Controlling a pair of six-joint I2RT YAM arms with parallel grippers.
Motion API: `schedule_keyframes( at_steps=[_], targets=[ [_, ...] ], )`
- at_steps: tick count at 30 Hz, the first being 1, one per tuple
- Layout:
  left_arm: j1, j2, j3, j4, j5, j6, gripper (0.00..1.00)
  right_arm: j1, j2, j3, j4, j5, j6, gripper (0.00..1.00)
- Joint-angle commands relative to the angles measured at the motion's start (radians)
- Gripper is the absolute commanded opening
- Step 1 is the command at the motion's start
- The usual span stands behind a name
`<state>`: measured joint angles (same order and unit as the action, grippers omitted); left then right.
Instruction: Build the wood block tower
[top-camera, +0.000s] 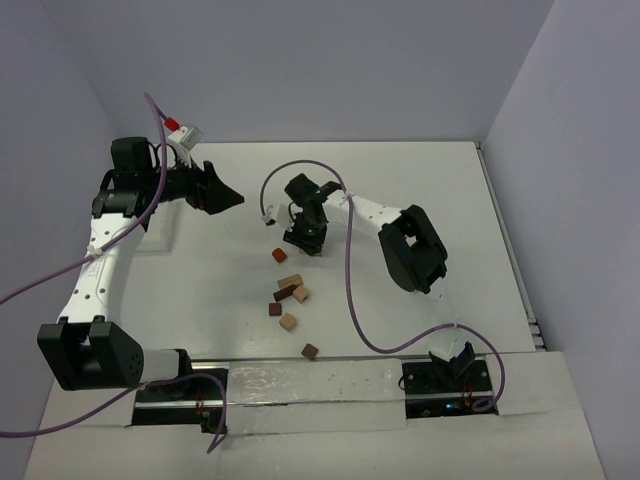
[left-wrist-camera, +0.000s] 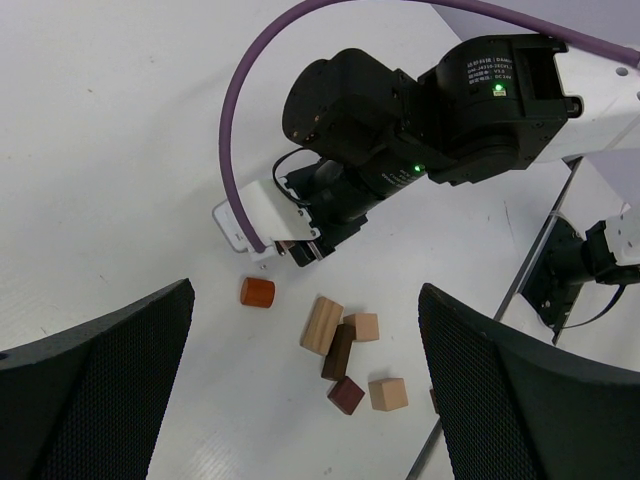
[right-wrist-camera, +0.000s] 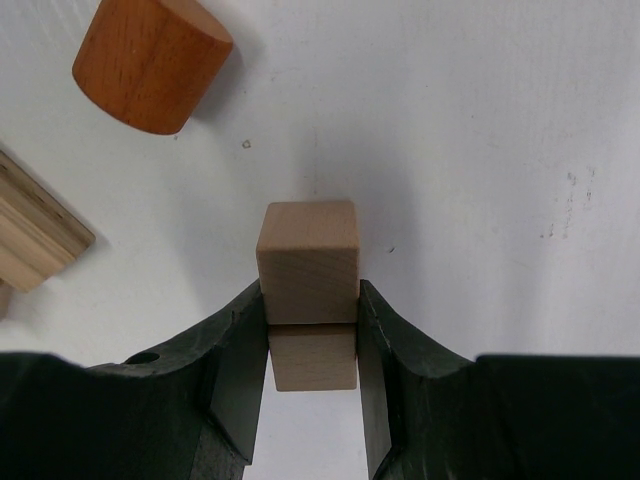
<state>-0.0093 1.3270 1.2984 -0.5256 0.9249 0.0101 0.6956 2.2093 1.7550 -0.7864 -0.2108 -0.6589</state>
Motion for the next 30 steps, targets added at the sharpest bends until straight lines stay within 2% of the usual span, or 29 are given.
schedule_keyframes(
  at_steps=[1, 9, 14, 24, 27, 30],
  targets=[
    [0.008, -0.008, 0.044, 0.044, 0.006, -0.001, 0.99, -0.005, -0.044, -0.016, 0.056, 0.01, 0.119, 0.0],
    [0.008, -0.004, 0.051, 0.042, 0.006, -0.001, 0.99, -0.005, -0.098, -0.118, 0.118, -0.009, 0.069, 0.0],
    [0.008, -0.008, 0.044, 0.05, 0.005, -0.042, 0.99, -0.011, -0.059, -0.051, 0.091, 0.045, 0.142, 0.0],
    [0.008, -0.011, 0.046, 0.045, -0.007, -0.039, 0.99, -0.021, -0.088, -0.04, 0.123, 0.103, 0.44, 0.0],
    [0.008, -0.009, 0.045, 0.047, -0.009, -0.04, 0.99, -0.034, -0.071, -0.003, 0.092, 0.151, 0.572, 0.0],
    [0.008, -0.009, 0.039, 0.054, -0.008, -0.044, 0.99, -0.034, -0.018, 0.061, 0.016, 0.274, 0.728, 0.0]
  ],
)
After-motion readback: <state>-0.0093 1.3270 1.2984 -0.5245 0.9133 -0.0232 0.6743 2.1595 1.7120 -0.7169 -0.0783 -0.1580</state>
